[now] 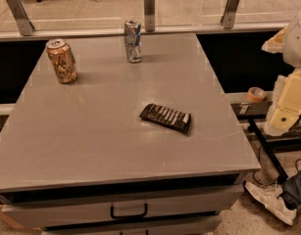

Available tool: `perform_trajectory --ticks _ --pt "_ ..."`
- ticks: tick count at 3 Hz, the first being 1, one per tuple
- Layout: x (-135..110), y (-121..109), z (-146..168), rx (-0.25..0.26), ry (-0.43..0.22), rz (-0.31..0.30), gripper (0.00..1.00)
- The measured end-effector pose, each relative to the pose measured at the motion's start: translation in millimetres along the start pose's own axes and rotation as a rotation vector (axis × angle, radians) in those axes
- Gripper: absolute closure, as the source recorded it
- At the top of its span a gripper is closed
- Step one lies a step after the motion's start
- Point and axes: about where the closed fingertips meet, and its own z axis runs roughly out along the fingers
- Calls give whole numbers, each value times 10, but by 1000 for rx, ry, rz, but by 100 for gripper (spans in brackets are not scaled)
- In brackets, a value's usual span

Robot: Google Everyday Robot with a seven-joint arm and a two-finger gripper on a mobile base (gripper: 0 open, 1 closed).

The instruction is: Move rxbar chocolate near redbull can

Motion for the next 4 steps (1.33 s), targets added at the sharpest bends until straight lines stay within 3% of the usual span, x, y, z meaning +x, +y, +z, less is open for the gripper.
perform_trajectory --ticks 2,3,4 --pt "-21 6 -9 5 -27 13 0" --pt "-107 36 64 -5 -133 38 0" --pt "-126 111 388 -12 -324 114 0"
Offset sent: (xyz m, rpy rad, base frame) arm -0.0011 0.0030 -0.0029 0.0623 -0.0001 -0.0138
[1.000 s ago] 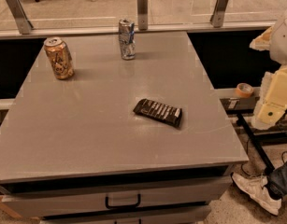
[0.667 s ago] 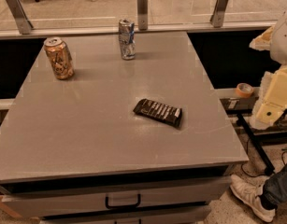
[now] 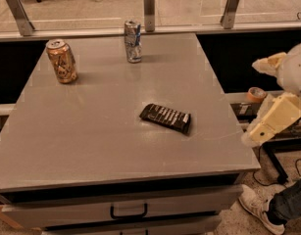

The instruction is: Move rxbar chocolate near redbull can

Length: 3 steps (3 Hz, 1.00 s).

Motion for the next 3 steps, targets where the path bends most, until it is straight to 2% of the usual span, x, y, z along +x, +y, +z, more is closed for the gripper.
perform_trajectory --ticks 1,2,3 --pt "-131 133 286 16 -182 94 0" --pt "-413 151 512 34 -370 167 0" --pt "-677 199 730 21 -530 205 0"
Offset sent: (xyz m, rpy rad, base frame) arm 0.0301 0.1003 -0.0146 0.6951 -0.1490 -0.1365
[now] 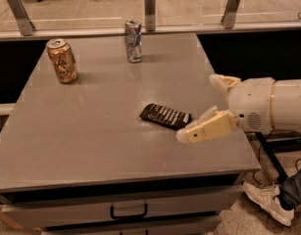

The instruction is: Move rxbar chocolate near redbull can

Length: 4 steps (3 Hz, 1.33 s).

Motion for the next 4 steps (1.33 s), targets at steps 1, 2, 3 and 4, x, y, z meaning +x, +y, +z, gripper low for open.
perform_trajectory --ticks 1,2,3,4 --pt "-1 87 276 -17 -69 0 0" --pt "-23 99 300 -18 -73 -9 0" --pt "8 91 338 5 -92 0 0" --pt "152 20 388 36 -109 -5 0"
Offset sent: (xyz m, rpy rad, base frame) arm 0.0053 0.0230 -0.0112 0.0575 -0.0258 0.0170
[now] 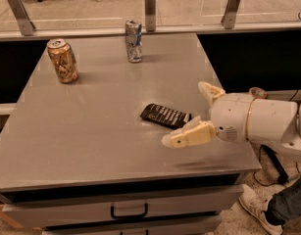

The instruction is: Move rxbar chocolate near redbull can

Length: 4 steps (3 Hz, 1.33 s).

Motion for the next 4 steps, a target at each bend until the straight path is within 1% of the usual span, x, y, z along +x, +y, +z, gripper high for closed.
perform_trajectory --ticks 1,2,4 --pt "137 -110 30 1 -7 -29 0" --pt "225 -177 73 -6 14 -43 0" --pt "385 -229 206 -5 77 -51 0"
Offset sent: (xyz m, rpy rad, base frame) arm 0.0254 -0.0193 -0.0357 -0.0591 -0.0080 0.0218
